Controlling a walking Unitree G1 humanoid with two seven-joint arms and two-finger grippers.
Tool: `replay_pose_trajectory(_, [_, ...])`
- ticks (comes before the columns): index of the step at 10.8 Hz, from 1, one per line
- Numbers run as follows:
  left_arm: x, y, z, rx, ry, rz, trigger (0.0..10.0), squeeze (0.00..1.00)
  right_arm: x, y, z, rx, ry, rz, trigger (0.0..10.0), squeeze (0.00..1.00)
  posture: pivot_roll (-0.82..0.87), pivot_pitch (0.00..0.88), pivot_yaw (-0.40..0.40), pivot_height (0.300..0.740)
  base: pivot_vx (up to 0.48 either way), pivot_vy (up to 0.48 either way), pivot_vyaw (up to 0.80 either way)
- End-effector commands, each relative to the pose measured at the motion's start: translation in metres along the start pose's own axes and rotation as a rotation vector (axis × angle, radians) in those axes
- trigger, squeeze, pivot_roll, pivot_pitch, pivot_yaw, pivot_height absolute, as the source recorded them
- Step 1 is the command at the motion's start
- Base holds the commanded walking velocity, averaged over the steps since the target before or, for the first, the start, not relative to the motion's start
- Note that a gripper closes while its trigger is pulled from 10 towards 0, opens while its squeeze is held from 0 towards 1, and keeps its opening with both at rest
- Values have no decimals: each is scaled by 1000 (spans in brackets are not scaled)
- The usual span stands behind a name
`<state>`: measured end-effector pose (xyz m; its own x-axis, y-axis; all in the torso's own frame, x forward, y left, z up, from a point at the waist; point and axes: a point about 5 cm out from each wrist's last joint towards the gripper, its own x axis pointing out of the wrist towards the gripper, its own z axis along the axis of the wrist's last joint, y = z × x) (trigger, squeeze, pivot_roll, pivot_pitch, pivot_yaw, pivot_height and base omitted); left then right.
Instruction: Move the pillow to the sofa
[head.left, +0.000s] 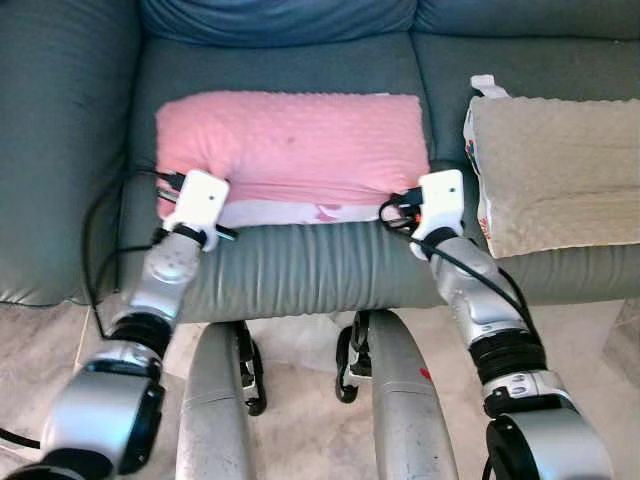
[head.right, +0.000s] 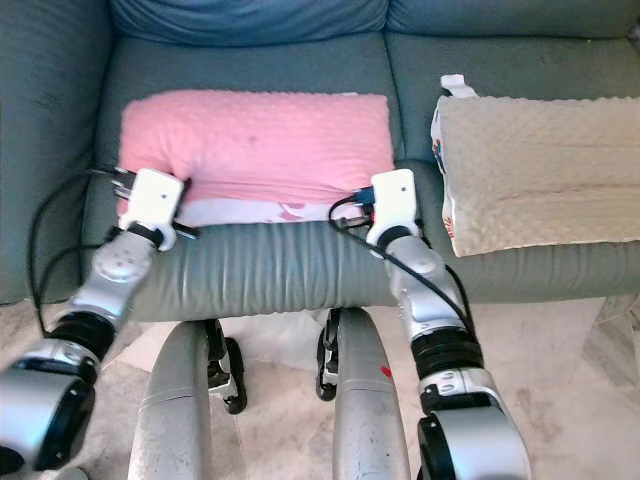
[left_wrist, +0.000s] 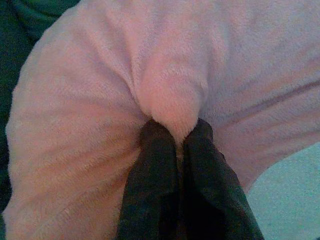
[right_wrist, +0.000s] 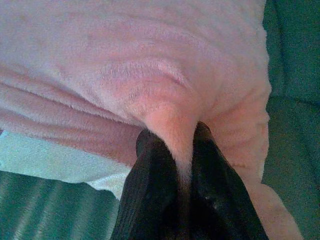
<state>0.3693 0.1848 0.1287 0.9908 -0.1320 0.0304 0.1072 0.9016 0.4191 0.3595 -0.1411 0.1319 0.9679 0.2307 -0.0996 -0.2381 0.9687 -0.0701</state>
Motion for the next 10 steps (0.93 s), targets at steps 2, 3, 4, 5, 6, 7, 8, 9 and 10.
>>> replay_pose_trajectory(2, [-17, 30, -30, 52, 119, 106, 10000, 0, -13, -14, -24, 16, 60, -72, 10000, 0, -76, 519, -44, 638, 0, 0, 0])
replay_pose_trajectory(3, [-16, 29, -29, 66, 100, 86, 10000, 0, -14, -13, -32, 13, 74, -68, 10000, 820, -73, 516, -45, 638, 0, 0, 0])
replay_pose_trajectory(4, [-17, 29, -29, 67, 98, 91, 10000, 1000, -15, -14, -33, 13, 75, -70, 10000, 1000, -73, 509, -45, 638, 0, 0, 0])
replay_pose_trajectory(5, [-18, 29, -30, 57, 92, 83, 10000, 1000, -16, -16, -33, 6, 74, -78, 10000, 1000, -75, 505, -46, 638, 0, 0, 0])
replay_pose_trajectory(6, [-21, 31, -31, 72, 82, 83, 10000, 1000, -19, -23, -34, -12, 74, -97, 10000, 1000, -73, 492, -48, 638, 0, 0, 0])
replay_pose_trajectory(7, [-22, 32, -32, 73, 78, 84, 10000, 1000, -20, -25, -34, -13, 71, -98, 10000, 1000, -71, 487, -48, 638, 0, 0, 0])
replay_pose_trajectory(8, [-24, 34, -34, 78, 82, 86, 10000, 1000, -22, -27, -34, -17, 69, -103, 10000, 1000, -69, 482, -49, 638, 0, 0, 0])
replay_pose_trajectory(9, [-30, 38, -39, 91, 85, 103, 10000, 1000, -25, -29, -35, -28, 69, -107, 10000, 1000, -64, 463, -49, 638, 0, 0, 0])
replay_pose_trajectory(10, [-34, 40, -39, 99, 68, 117, 10000, 1000, -26, -30, -36, -34, 68, -113, 10000, 1000, -62, 453, -50, 638, 0, 0, 0])
